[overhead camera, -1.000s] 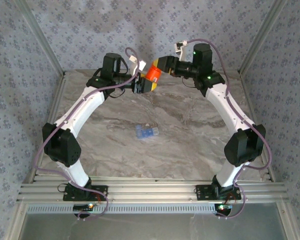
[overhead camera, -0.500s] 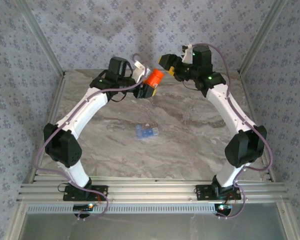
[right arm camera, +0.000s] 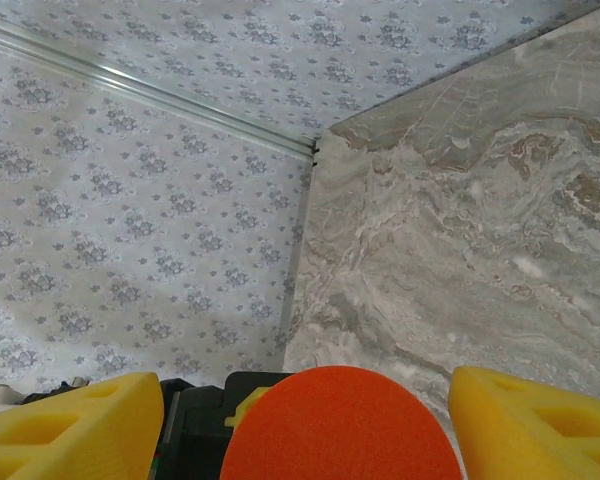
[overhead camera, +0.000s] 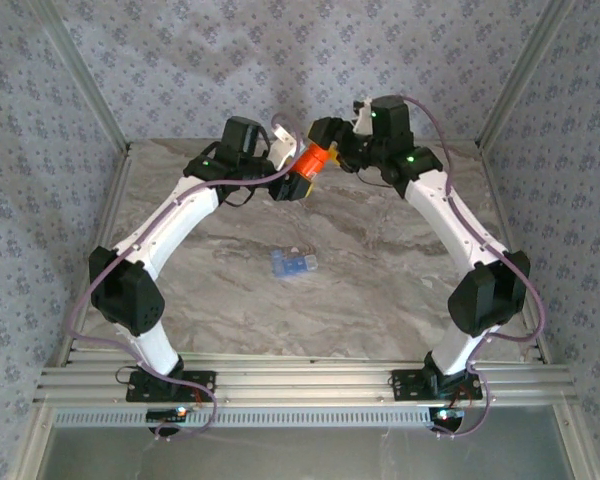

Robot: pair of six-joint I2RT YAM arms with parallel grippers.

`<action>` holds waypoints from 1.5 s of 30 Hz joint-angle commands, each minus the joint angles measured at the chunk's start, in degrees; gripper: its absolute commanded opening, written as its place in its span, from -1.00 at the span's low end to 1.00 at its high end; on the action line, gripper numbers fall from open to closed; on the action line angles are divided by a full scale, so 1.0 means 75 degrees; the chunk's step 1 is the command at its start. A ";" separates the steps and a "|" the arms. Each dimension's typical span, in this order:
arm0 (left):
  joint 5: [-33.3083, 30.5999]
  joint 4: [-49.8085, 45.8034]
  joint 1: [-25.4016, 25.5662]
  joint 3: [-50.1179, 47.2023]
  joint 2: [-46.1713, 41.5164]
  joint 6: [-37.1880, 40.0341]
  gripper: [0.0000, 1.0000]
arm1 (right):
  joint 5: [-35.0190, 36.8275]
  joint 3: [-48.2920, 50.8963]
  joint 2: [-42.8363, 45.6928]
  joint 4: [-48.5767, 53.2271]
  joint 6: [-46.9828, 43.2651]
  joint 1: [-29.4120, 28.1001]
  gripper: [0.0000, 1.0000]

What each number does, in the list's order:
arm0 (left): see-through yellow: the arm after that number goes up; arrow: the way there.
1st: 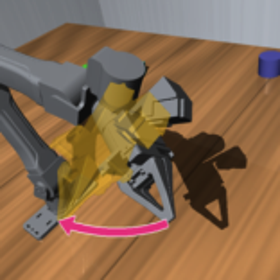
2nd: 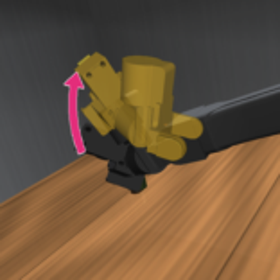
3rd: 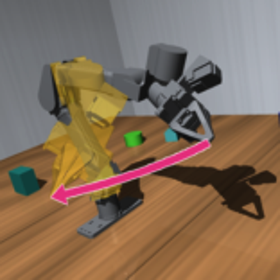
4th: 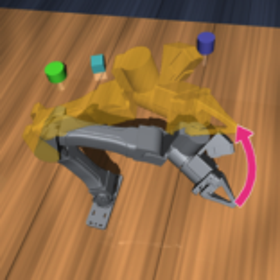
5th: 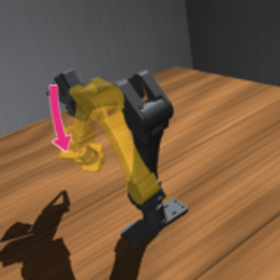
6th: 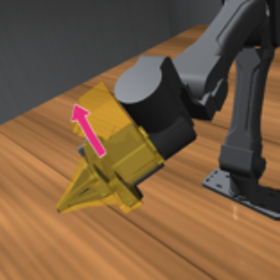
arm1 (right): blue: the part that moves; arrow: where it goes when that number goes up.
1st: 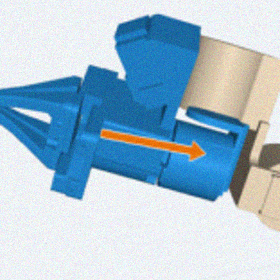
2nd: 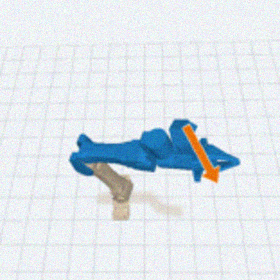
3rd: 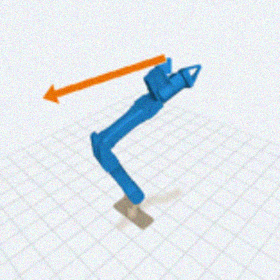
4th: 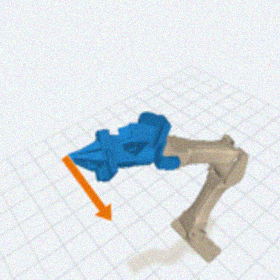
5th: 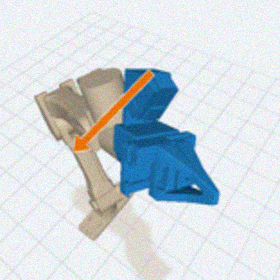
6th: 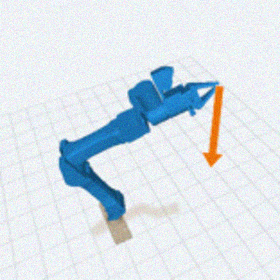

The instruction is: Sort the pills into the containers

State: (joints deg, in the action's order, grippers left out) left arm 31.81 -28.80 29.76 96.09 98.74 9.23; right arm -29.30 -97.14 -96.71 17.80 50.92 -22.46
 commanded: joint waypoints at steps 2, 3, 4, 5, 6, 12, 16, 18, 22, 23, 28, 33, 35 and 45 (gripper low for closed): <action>0.0017 0.0051 0.0039 0.0266 -0.0072 0.0130 -1.00 | -0.0054 0.0150 -0.0044 0.0017 0.0107 -0.0098 0.48; 0.0024 0.0066 0.0037 0.0276 -0.0065 0.0137 -1.00 | -0.0055 0.0172 -0.0046 0.0007 0.0102 -0.0105 0.44; 0.0018 0.0066 0.0037 0.0279 -0.0064 0.0120 -1.00 | -0.0070 0.0170 -0.0044 0.0001 0.0109 -0.0111 0.39; 0.0018 0.0074 0.0033 0.0296 -0.0052 0.0117 -1.00 | -0.0088 0.0175 -0.0054 0.0002 0.0114 -0.0111 0.36; 0.0014 0.0080 0.0036 0.0289 -0.0050 0.0119 -1.00 | -0.0089 0.0170 -0.0054 -0.0007 0.0115 -0.0111 0.30; 0.0019 0.0100 0.0031 0.0288 -0.0044 0.0098 -1.00 | -0.0136 0.0189 -0.0078 -0.0115 0.0070 -0.0088 -0.19; 0.0393 0.0245 -0.0106 0.0255 -0.0028 -0.0174 -1.00 | -0.0276 0.0290 -0.0042 -0.0497 -0.0028 0.0065 -0.29; 0.0706 0.0381 -0.0205 0.0232 -0.0040 -0.0376 -1.00 | -0.0376 0.0297 -0.0014 -0.0684 -0.0241 0.0185 -0.31; 0.1653 0.0607 -0.0410 0.0232 -0.0034 -0.0818 -1.00 | -0.1001 0.0418 0.0094 -0.1805 -0.1206 0.0555 -0.27; 0.1883 0.0660 -0.0448 0.0231 -0.0017 -0.0938 -1.00 | -0.1152 0.0517 0.0179 -0.2101 -0.1471 0.0642 -0.25; 0.2356 0.0705 -0.0489 0.0221 0.0048 -0.1187 -1.00 | -0.1603 0.0876 0.0373 -0.3185 -0.1520 0.1017 -0.24; 0.2489 0.0700 -0.0508 0.0247 0.0099 -0.1218 -1.00 | -0.1747 0.0960 0.0310 -0.3285 -0.1410 0.1026 -0.26; 0.2510 0.0709 -0.0508 0.0263 0.0112 -0.1231 -1.00 | -0.1789 0.1054 0.0353 -0.3300 -0.1421 0.1015 -0.23; 0.1103 0.0399 -0.0459 0.0259 0.0020 -0.0693 -1.00 | -0.0515 0.1186 0.0598 -0.2093 0.0083 0.1038 0.56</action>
State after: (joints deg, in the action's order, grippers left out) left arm 43.22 -24.53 26.33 96.62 99.79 1.17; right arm -38.48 -89.10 -94.96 -0.64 46.28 -14.79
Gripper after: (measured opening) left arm 0.519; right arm 0.778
